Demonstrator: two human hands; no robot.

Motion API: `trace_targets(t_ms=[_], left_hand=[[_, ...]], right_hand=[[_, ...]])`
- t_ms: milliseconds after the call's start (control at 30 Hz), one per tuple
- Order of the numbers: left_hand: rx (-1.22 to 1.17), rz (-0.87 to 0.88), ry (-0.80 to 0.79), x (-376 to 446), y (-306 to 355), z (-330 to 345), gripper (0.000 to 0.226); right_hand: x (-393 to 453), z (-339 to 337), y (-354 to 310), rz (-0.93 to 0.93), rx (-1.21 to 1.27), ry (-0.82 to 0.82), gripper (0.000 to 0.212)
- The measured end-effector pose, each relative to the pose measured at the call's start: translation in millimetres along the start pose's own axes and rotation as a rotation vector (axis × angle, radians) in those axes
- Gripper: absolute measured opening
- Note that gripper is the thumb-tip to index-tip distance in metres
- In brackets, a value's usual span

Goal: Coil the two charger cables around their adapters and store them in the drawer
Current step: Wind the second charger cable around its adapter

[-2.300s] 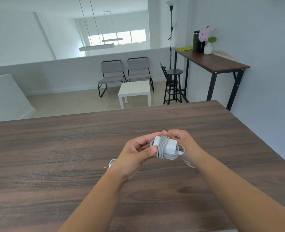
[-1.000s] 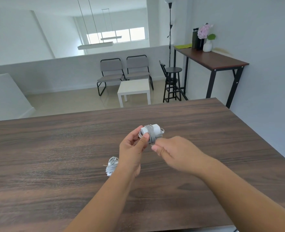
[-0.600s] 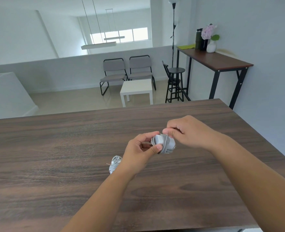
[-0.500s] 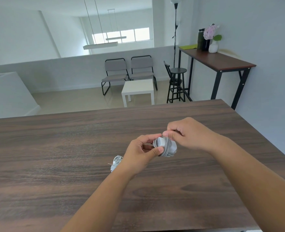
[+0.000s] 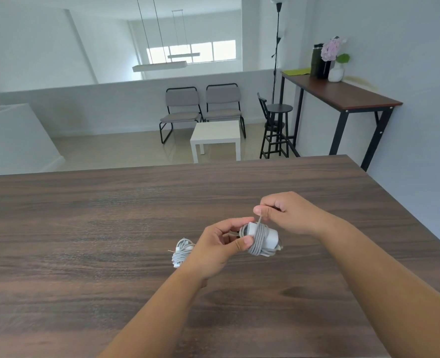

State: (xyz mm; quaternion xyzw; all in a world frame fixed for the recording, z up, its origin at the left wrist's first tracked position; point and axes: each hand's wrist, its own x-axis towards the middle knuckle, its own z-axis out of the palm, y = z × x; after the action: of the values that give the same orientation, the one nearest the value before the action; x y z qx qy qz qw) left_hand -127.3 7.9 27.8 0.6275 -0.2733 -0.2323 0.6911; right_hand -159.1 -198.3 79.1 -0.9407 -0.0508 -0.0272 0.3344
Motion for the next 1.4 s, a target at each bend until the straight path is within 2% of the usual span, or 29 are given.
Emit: trace_targets(t_ms=[133, 200, 267, 300, 533, 600, 667, 700, 767, 933, 1033, 1133, 1200, 1333, 1400], left_hand=[[-0.188, -0.007, -0.054, 1, 0, -1, 0.057], [-0.257, -0.011, -0.087, 2, 2, -1, 0.061], [-0.282, -0.014, -0.092, 3, 6, -1, 0.059], [-0.285, -0.014, -0.087, 4, 6, -1, 0.06], [-0.238, -0.036, -0.133, 6, 7, 3, 0.061], [-0.273, -0.027, -0.099, 9, 10, 5, 0.059], [-0.356, -0.022, -0.047, 11, 12, 6, 0.054], [-0.408, -0.022, -0.015, 13, 13, 8, 0.047], [-0.499, -0.019, 0.063, 16, 14, 13, 0.038], [-0.627, 0.015, 0.294, 26, 15, 15, 0.046], [-0.642, -0.006, 0.397, 28, 11, 16, 0.035], [-0.658, -0.015, 0.442, 28, 8, 20, 0.026], [-0.672, -0.018, 0.442, 27, 9, 22, 0.025], [-0.67, 0.004, 0.419, 27, 11, 22, 0.033], [-0.603, 0.003, 0.375, 26, 12, 19, 0.033]], right_hand=[[-1, 16, 7, 0.045, 0.47, -0.016, 0.044], [-3, 24, 10, 0.064, 0.606, 0.007, 0.065], [-5, 32, 15, 0.067, 0.67, 0.031, 0.091], [-6, 35, 16, 0.063, 0.685, 0.044, 0.097], [-11, 44, 21, 0.057, 0.752, 0.15, 0.1], [-13, 44, 19, 0.064, 0.766, 0.172, 0.085], [-15, 47, 19, 0.066, 0.764, 0.209, 0.031], [-17, 50, 19, 0.086, 0.769, 0.21, 0.023], [-20, 60, 20, 0.144, 0.732, 0.227, 0.042], [-27, 73, 14, 0.04, 0.287, 0.37, 0.02], [-30, 70, 7, -0.107, -0.078, 0.556, 0.024], [-29, 65, 5, -0.243, -0.316, 0.656, 0.02], [-28, 64, 5, -0.309, -0.332, 0.674, 0.016], [-29, 62, 1, -0.256, -0.068, 0.668, 0.02], [-30, 60, -1, -0.256, -0.027, 0.627, 0.019]])
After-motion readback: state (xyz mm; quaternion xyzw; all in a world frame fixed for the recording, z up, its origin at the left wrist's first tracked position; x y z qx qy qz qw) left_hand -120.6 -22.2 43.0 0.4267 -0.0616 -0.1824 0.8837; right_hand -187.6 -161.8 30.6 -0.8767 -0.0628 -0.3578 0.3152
